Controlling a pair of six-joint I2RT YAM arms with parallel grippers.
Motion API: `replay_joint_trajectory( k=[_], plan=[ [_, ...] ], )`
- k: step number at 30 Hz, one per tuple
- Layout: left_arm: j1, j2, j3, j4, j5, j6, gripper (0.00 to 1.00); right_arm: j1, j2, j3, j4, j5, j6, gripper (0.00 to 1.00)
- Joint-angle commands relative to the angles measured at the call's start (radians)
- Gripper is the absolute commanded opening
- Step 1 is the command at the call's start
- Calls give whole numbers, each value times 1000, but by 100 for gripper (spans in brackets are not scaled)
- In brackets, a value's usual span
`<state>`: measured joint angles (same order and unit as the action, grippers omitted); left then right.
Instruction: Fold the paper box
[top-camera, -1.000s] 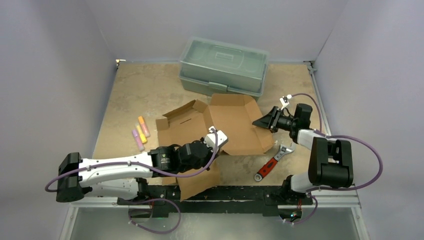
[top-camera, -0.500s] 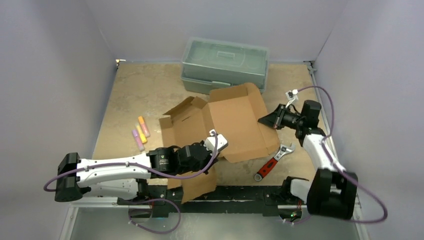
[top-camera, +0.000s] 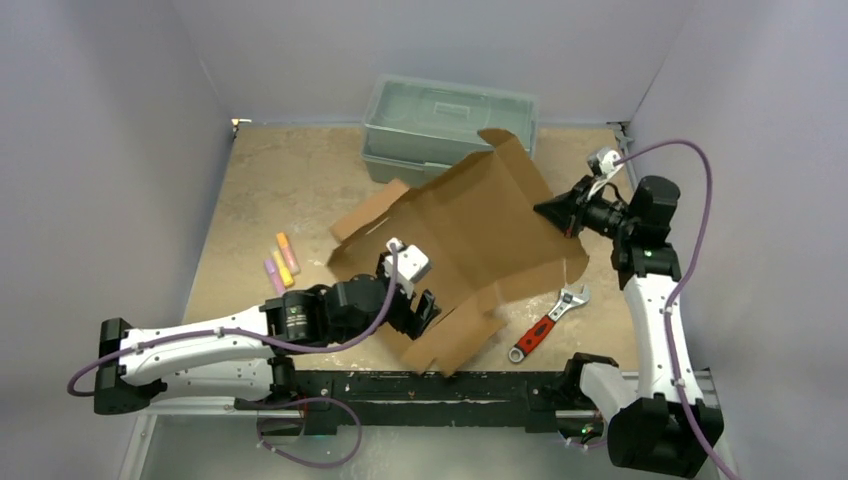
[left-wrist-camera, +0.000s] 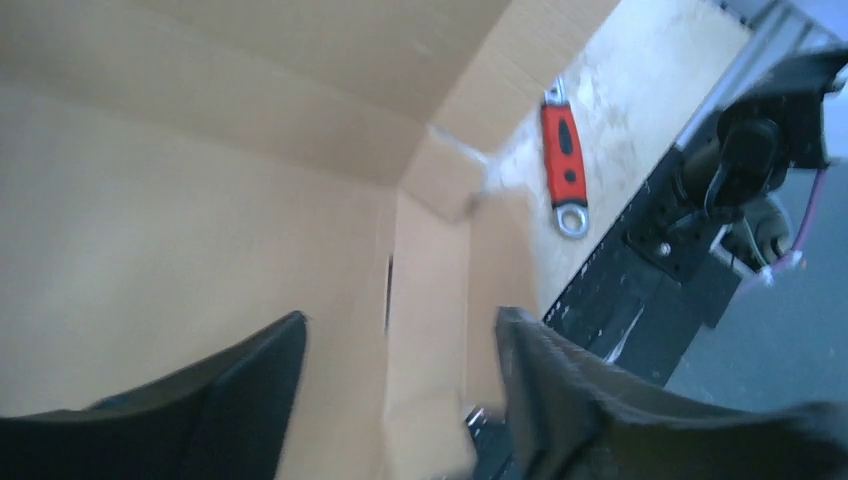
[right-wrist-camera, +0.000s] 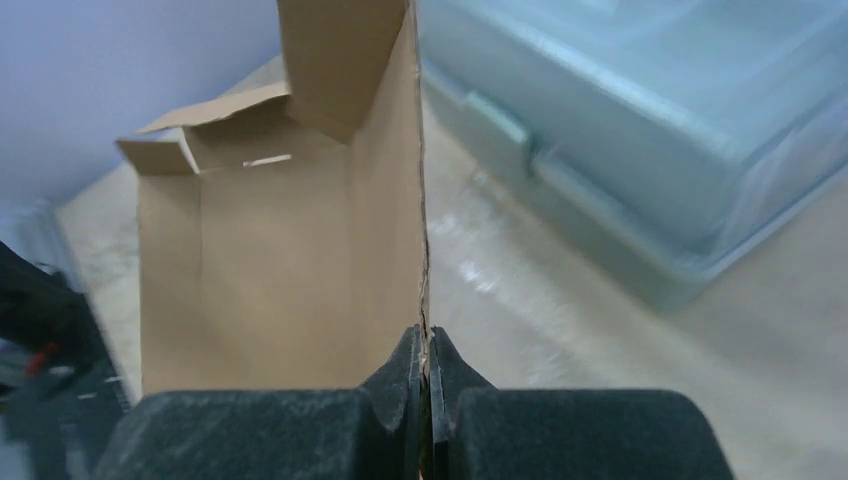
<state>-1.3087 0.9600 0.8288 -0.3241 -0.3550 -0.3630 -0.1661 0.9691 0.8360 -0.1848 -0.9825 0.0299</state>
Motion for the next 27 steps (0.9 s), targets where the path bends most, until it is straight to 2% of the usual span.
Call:
replay_joint_trajectory(
  k=[1,5,7,12,18,20,23,27],
  plan=[
    [72,-63,128,-1,-94,17,79,-22,-11,145,-12,77,-271,0],
    [265,-63,227,-33,47,91,92,-83,8,109,113,-8,-186,0],
    [320,-40,268,-56,57,153,95,-119,15,83,172,-71,-136,0],
    [436,41,321,-59,68,283,97,-156,-4,45,182,-166,-139,0],
    [650,118,278,62,326,298,97,-164,-39,6,211,-190,-154,0],
    [684,144,257,114,391,386,97,-167,-40,1,211,-204,-154,0],
    [688,190,239,175,412,522,96,-171,-45,-3,210,-216,-149,0],
    [690,238,235,266,461,633,94,-174,-50,-11,212,-230,-141,0]
  ],
)
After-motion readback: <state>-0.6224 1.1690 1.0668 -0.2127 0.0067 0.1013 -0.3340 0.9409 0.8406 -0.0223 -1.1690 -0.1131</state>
